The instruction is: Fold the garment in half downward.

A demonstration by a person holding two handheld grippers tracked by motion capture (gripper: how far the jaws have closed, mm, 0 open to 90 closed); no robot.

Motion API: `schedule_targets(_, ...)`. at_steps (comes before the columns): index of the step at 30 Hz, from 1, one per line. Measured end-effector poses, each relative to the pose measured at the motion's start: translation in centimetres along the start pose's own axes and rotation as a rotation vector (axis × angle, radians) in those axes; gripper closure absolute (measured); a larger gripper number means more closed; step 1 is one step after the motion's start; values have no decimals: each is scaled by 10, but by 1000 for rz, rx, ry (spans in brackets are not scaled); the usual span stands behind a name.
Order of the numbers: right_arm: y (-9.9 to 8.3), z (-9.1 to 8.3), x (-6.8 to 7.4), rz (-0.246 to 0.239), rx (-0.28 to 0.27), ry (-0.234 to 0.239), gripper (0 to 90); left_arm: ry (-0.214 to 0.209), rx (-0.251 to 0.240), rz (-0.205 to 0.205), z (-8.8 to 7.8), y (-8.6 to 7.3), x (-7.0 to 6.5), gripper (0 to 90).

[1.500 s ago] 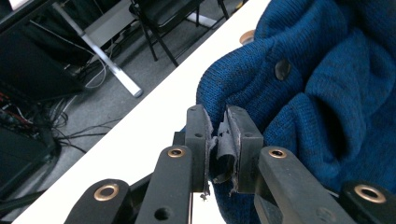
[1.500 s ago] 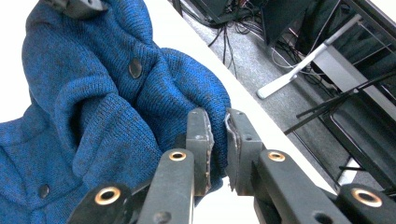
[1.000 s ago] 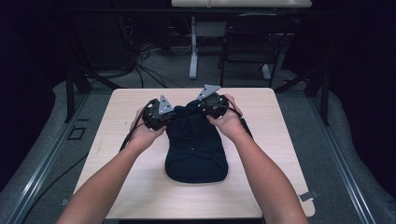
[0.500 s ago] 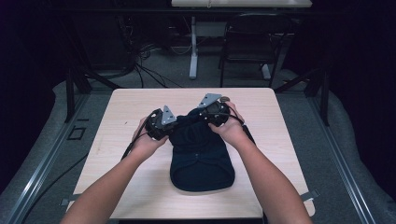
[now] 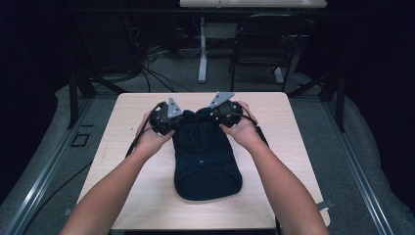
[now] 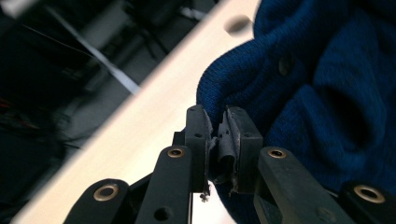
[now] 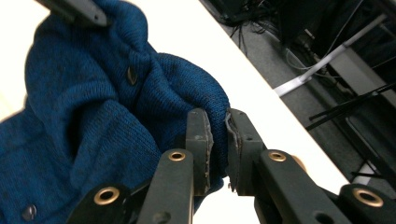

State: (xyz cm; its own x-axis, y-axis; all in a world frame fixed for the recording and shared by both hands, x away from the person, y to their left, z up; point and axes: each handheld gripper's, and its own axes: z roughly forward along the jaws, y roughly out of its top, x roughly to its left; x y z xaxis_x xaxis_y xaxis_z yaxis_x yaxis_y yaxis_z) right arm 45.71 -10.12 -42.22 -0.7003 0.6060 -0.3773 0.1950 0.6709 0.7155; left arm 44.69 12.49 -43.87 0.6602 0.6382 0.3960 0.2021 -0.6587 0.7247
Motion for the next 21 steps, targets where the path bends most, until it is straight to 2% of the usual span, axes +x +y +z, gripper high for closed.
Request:
schedule_targets(1, 4, -4, -2, 2, -21, -18, 796, 55, -42, 13, -10, 12, 6, 804)
schedule_targets(2, 8, -9, -4, 1, -48, -39, 796, 90, -72, 29, -18, 20, 8, 804)
schedule_targets(3, 8, -9, -4, 1, -48, -39, 796, 90, -72, 29, -18, 20, 8, 804)
schedule_targets(5, 17, -23, -6, 8, -125, -103, 793, 146, -115, 92, -33, 32, 7, 804)
schedule_targets(6, 16, -29, -4, 2, -155, -123, 790, 144, -120, 106, -36, 33, 6, 804)
schedule_targets(7, 16, -29, -4, 2, -155, -123, 790, 125, -115, 106, -35, 31, 3, 804)
schedule_targets(8, 7, -27, 1, -14, -127, -103, 785, 94, -95, 113, -30, 21, -4, 804)
schedule_targets(9, 3, -25, 3, -23, -114, -94, 785, 94, -95, 113, -30, 21, -4, 803)
schedule_targets(10, -4, -22, 8, -30, -90, -75, 785, 59, -68, 112, -22, 8, -12, 803)
schedule_targets(11, -4, -22, 8, -30, -90, -75, 785, 59, -68, 112, -22, 8, -12, 803)
schedule_targets(12, -15, -17, 14, -36, -68, -50, 785, 43, -49, 110, -17, 0, -17, 803)
schedule_targets(13, -15, -17, 14, -36, -68, -50, 785, 34, -40, 105, -13, -6, -20, 803)
schedule_targets(14, -22, -13, 21, -42, -50, -27, 785, 24, -35, 97, -10, -10, -23, 803)
schedule_targets(15, -22, -13, 21, -42, -50, -27, 785, 19, -26, 94, -7, -14, -25, 803)
schedule_targets(16, -28, -10, 27, -49, -39, -21, 787, 12, -20, 90, -4, -19, -30, 803)
schedule_targets(19, -34, -8, 33, -55, -29, -1, 787, -6, -10, 90, -2, -25, -34, 803)
schedule_targets(21, -37, -8, 35, -53, -29, 5, 787, -15, -21, 76, -2, -29, -36, 803)
